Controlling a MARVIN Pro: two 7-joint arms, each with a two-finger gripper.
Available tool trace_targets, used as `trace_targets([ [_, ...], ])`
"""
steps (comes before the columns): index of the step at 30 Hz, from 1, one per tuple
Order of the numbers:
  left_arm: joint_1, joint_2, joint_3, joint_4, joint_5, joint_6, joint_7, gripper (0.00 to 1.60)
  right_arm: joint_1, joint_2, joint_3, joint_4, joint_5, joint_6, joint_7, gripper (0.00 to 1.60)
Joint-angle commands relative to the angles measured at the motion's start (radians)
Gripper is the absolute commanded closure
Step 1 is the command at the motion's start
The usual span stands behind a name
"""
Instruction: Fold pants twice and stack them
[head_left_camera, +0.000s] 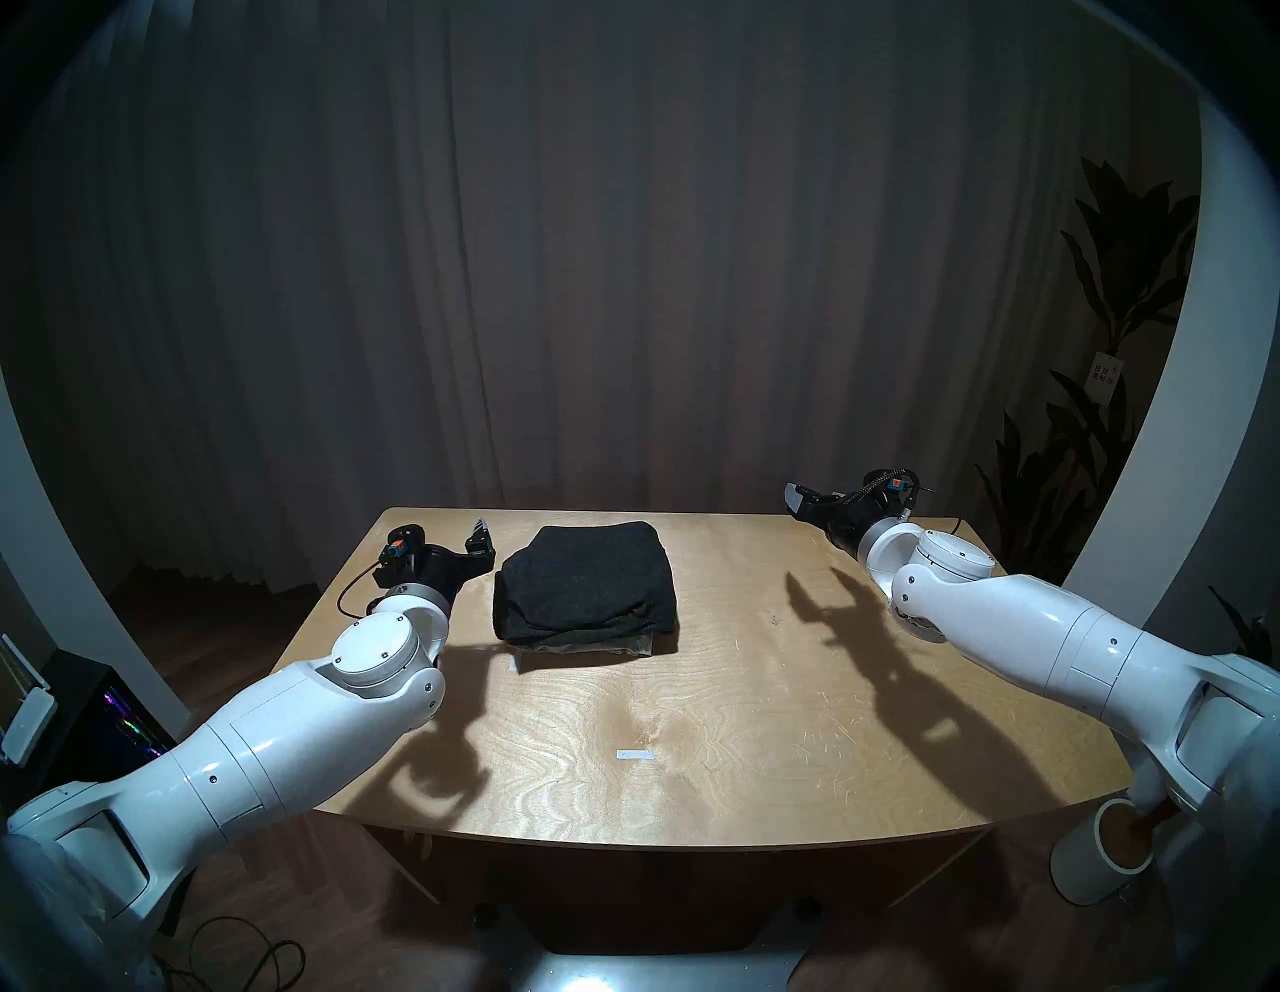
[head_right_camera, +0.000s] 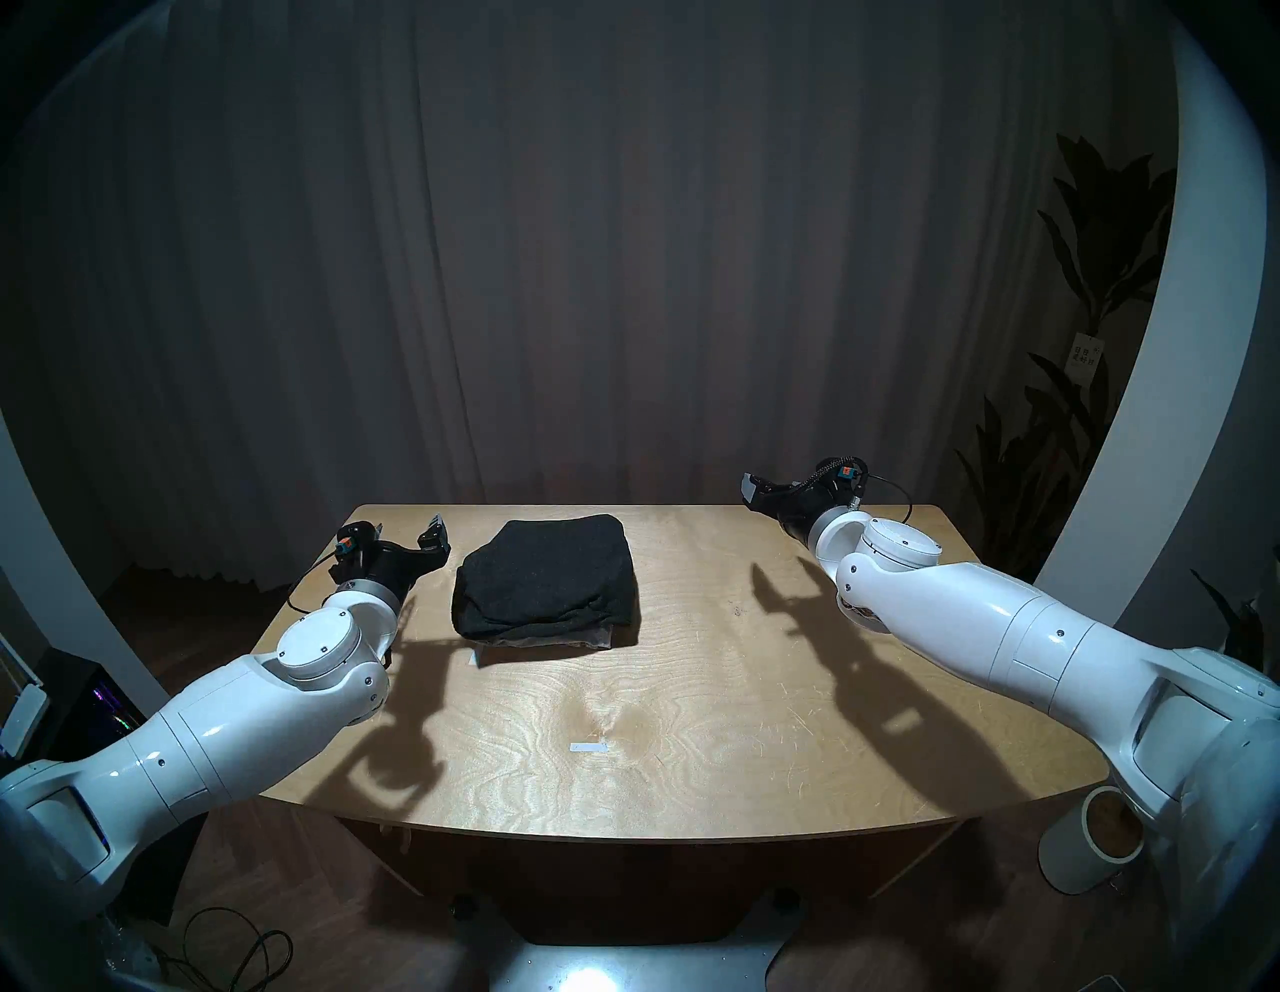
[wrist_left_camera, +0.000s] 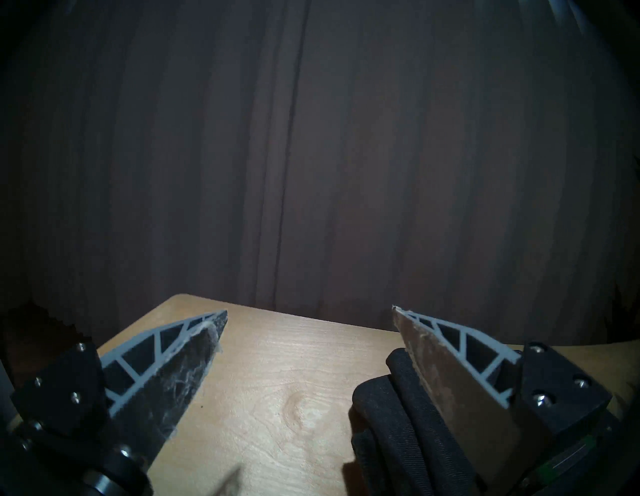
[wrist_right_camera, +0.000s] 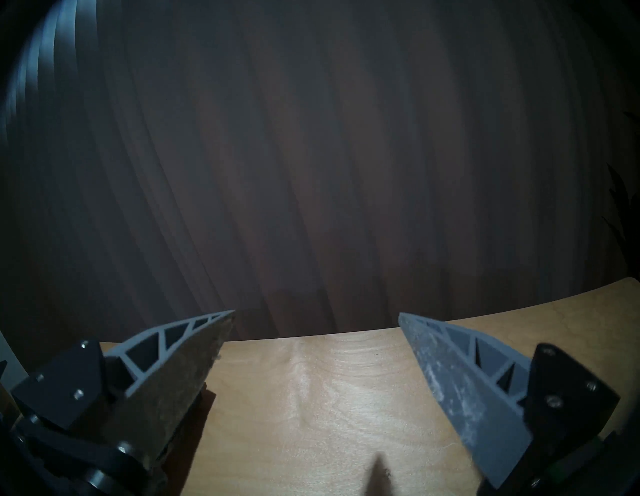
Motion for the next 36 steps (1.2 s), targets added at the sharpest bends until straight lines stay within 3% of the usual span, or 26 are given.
trace_targets([
  [1, -0.099, -0.040, 0.027, 0.050, 0.147, -0.004, 0.014, 0.00, 0.032, -0.067, -0.004, 0.056, -0.047, -0.035, -0.026, 0.00],
  [8, -0.143, -0.085, 0.067, 0.135, 0.286, -0.012, 0.056, 0.00, 0.035, -0.127, -0.010, 0.144, -0.079, -0.079, -0.069, 0.00],
  [11, -0.159, -0.124, 0.070, 0.180, 0.313, -0.030, 0.084, 0.00, 0.036, -0.168, -0.011, 0.199, -0.107, -0.128, -0.084, 0.00],
  [16, -0.157, -0.141, 0.070, 0.230, 0.341, -0.092, 0.088, 0.00, 0.042, -0.223, -0.011, 0.284, -0.150, -0.205, -0.095, 0.00],
  [21, -0.123, -0.116, 0.043, 0.207, 0.245, -0.172, -0.003, 0.00, 0.049, -0.256, -0.012, 0.360, -0.170, -0.269, -0.044, 0.00],
  [26, -0.088, -0.071, 0.012, 0.156, 0.129, -0.204, -0.096, 0.00, 0.040, -0.271, 0.000, 0.392, -0.150, -0.297, 0.008, 0.00],
  [33, -0.081, -0.040, -0.004, 0.152, 0.029, -0.197, -0.193, 0.00, 0.035, -0.292, 0.010, 0.438, -0.139, -0.330, 0.080, 0.00],
  [36, -0.086, -0.041, -0.003, 0.163, 0.023, -0.196, -0.213, 0.00, 0.033, -0.308, 0.024, 0.462, -0.123, -0.344, 0.100, 0.00],
])
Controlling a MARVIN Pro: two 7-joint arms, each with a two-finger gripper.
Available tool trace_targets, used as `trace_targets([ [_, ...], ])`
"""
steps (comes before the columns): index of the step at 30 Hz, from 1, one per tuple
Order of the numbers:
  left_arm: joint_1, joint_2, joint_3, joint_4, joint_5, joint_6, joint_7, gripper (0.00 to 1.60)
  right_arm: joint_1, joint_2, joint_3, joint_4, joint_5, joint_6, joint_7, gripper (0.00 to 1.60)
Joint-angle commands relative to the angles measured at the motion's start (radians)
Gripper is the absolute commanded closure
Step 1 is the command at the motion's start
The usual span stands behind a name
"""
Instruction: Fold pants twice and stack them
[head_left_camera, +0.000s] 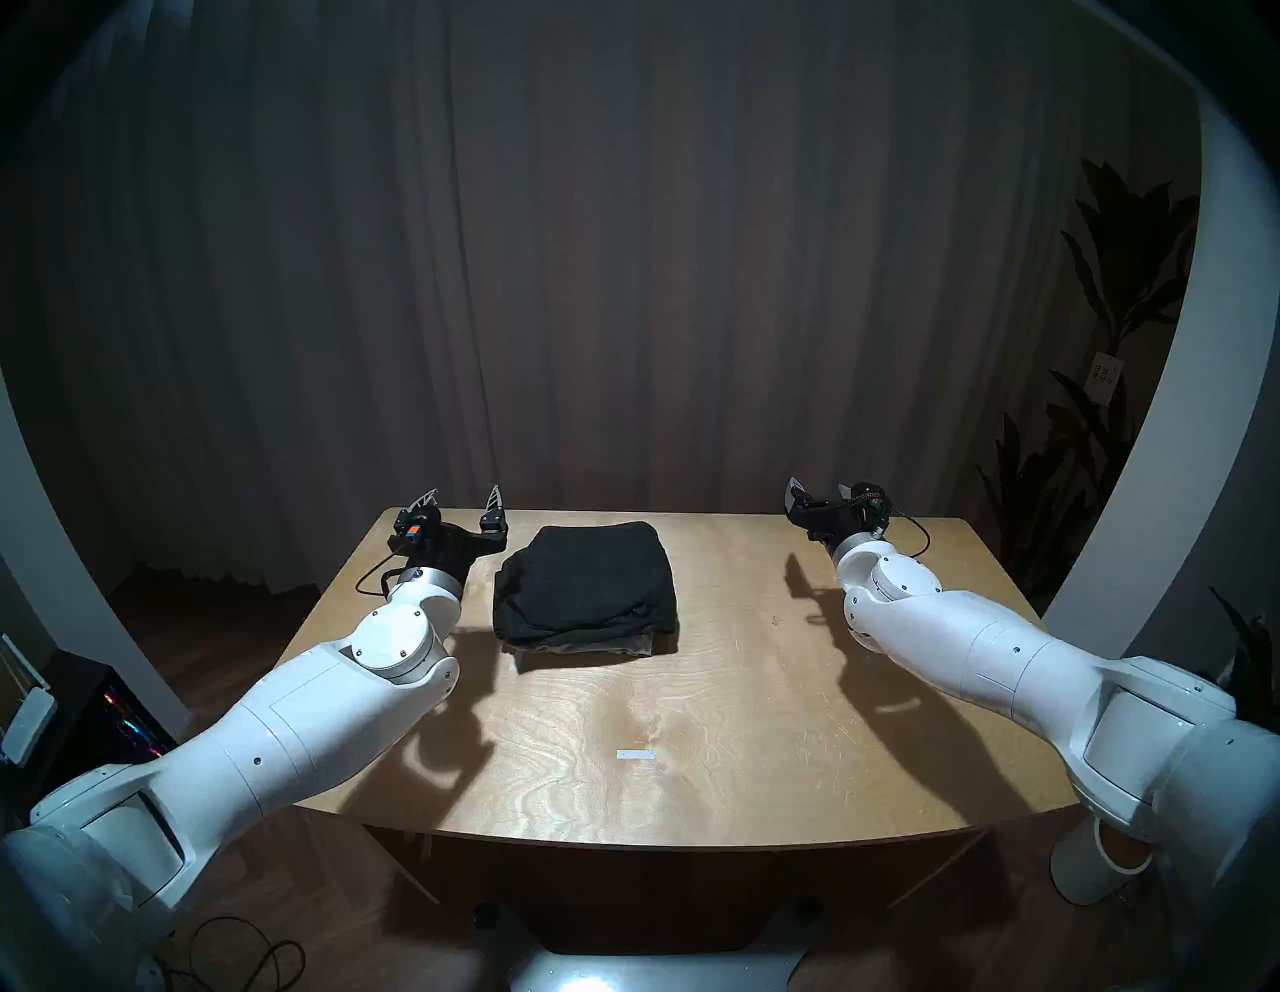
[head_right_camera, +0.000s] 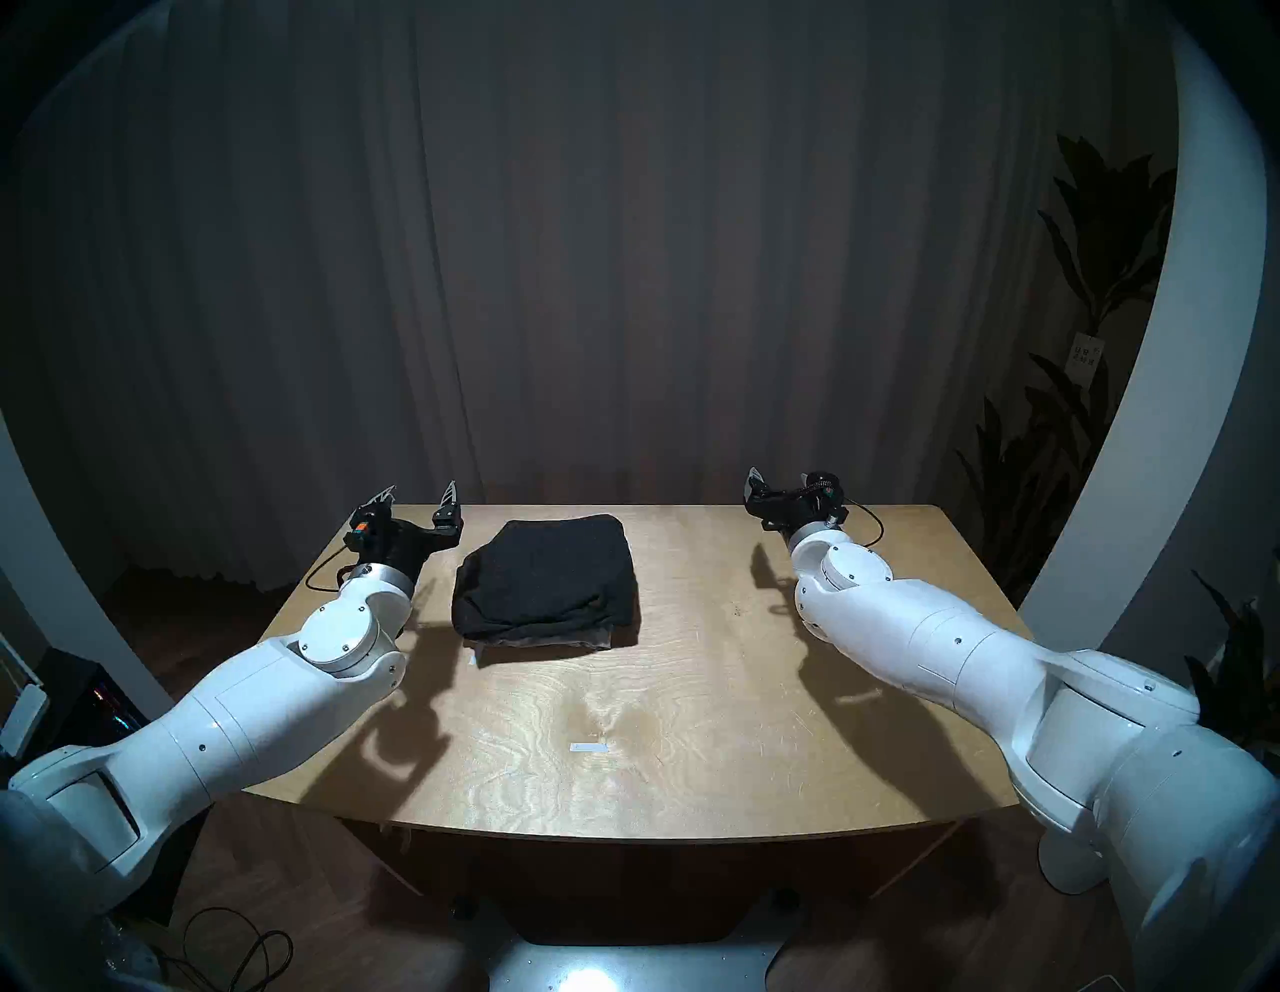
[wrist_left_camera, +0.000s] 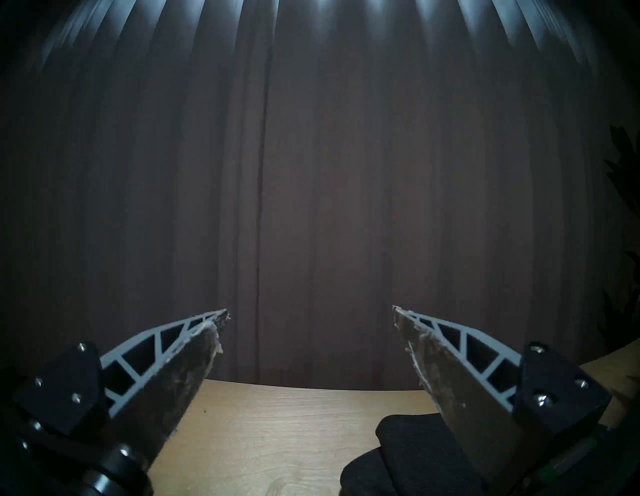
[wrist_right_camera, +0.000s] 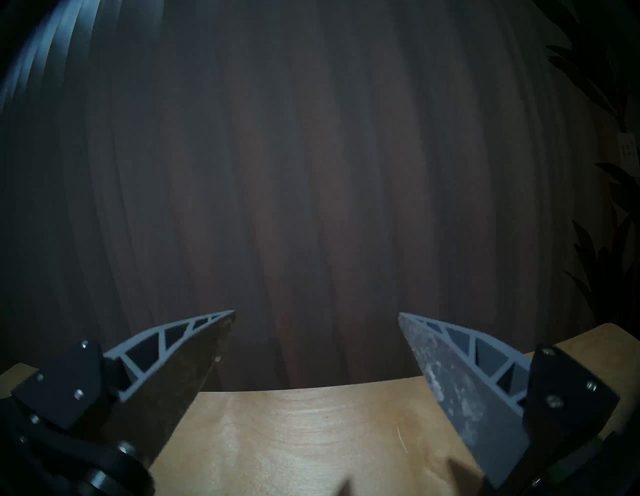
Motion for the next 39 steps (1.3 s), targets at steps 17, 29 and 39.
trace_targets([
  [17, -0.020, 0.033, -0.010, -0.019, -0.073, 0.043, -0.101, 0.00, 0.001, -0.039, 0.034, 0.044, 0.052, -0.073, 0.123, 0.00],
  [29, -0.019, 0.033, -0.011, -0.020, -0.065, 0.044, -0.097, 0.00, -0.002, -0.039, 0.040, 0.038, 0.084, -0.053, 0.113, 0.00],
  [39, -0.019, 0.033, -0.011, -0.020, -0.065, 0.044, -0.098, 0.00, -0.001, -0.038, 0.036, 0.037, 0.088, -0.054, 0.113, 0.00],
])
